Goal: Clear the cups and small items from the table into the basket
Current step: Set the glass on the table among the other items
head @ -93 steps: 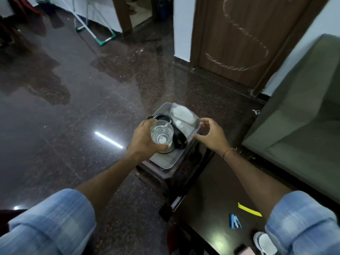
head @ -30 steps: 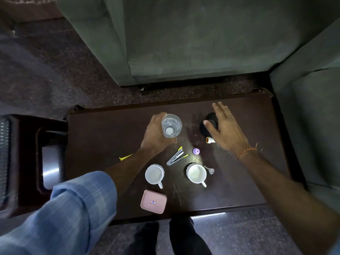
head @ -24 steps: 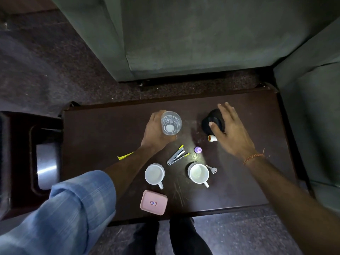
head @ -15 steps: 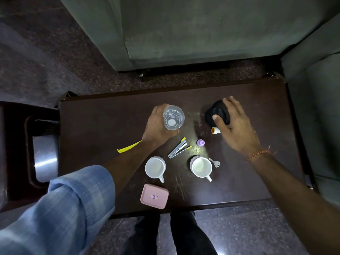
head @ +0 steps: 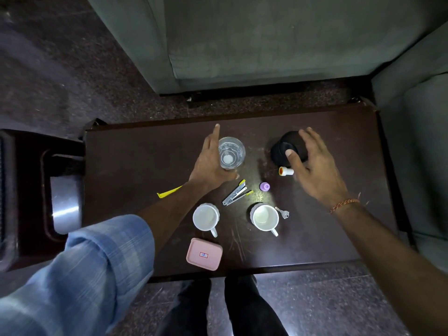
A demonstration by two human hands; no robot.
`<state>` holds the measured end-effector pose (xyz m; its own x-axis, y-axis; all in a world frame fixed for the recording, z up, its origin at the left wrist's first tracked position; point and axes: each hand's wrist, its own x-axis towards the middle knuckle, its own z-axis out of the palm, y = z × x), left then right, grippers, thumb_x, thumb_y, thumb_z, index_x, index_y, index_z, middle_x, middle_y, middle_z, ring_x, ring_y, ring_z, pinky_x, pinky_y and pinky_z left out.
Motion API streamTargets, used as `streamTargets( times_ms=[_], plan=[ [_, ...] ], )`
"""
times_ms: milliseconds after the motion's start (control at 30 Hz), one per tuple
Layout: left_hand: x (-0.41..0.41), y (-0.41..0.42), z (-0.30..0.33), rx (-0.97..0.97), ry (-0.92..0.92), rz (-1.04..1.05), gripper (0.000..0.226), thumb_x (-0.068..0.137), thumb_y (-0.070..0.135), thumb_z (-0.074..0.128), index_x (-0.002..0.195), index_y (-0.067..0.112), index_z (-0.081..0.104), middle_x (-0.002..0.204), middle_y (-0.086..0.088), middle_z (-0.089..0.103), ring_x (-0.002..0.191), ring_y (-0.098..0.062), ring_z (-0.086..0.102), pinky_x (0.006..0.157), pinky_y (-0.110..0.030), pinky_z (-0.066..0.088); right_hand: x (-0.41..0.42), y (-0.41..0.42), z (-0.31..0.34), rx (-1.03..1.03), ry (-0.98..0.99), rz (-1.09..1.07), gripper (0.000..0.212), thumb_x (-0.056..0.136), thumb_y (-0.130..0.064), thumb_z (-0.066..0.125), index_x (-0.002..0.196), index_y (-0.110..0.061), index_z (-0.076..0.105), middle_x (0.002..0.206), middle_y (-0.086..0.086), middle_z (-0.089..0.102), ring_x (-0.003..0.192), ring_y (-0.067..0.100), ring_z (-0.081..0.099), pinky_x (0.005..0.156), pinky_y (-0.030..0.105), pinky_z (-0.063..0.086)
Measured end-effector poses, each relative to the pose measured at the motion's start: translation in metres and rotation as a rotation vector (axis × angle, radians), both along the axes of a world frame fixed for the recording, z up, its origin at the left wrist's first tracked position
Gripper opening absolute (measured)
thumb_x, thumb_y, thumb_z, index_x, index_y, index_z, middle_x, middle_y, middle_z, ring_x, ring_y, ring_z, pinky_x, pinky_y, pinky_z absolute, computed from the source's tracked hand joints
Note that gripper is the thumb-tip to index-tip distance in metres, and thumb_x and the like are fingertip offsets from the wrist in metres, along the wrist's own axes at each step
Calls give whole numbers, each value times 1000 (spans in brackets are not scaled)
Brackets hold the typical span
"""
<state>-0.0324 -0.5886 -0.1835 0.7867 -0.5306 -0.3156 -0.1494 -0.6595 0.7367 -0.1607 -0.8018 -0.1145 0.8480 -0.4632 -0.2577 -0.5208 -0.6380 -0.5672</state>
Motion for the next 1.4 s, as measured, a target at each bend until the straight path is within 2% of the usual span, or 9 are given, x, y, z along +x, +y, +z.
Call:
streamTargets(
  times_ms=[67,200,400,634,767,868,1034,1235,1401],
  plan=[
    [2,1,18,6,0,-29,144,47,25,95,155,20,0,152,-4,28,137,-16,35,102,-19,30,1,0,15,2,-15,1,59,98,-34,51,148,-7,35,159,11,24,148,26,22,120,39,23],
    [5,7,69,21,-77,-95,144,49,32,95,155,16,-1,162,-3,13,149,-17,16,118,-30,25,3,1,55,7,-41,-6,60,98,-34,51,150,-10,32,160,9,24,149,22,18,121,33,17],
    [-10,21,157,-14,-123,-108,138,52,38,93,155,20,3,163,1,11,150,-14,11,122,-36,21,-4,17,136,31,-97,-9,63,98,-37,51,151,-10,29,160,9,26,149,21,17,118,27,13],
    [-28,42,214,-54,-189,-108,135,53,44,91,155,23,5,163,5,11,149,-7,11,118,-23,17,-6,35,192,4,-168,50,62,98,-37,50,151,-11,29,159,8,28,149,19,19,118,27,16],
    [-32,51,231,-57,-212,-110,134,53,46,91,155,24,6,163,5,13,149,-7,12,117,-23,18,-4,44,204,7,-212,46,63,97,-39,52,150,-12,31,158,8,30,148,20,23,119,32,20],
    [-33,60,237,-37,-224,-118,134,53,50,90,155,25,6,163,6,13,148,-7,13,116,-22,18,-3,51,202,20,-239,30,63,96,-39,54,149,-13,33,157,8,33,147,19,26,117,29,21],
    [-34,80,241,5,-218,-107,133,54,53,88,155,24,6,163,6,12,149,-9,12,121,-30,20,-4,60,199,41,-230,49,63,95,-39,54,149,-13,34,157,7,32,146,19,26,115,26,20],
    [-30,102,246,55,-229,-70,134,54,59,86,154,28,3,163,7,9,150,-12,11,119,-30,20,9,68,201,55,-236,91,61,96,-35,56,148,-11,35,156,9,34,145,19,27,113,23,18],
    [-30,134,254,73,-231,-5,132,54,61,85,153,30,2,163,7,9,150,-13,11,120,-37,25,30,95,204,110,-242,170,61,95,-34,58,147,-10,36,155,11,35,144,21,31,117,41,32]
  ],
)
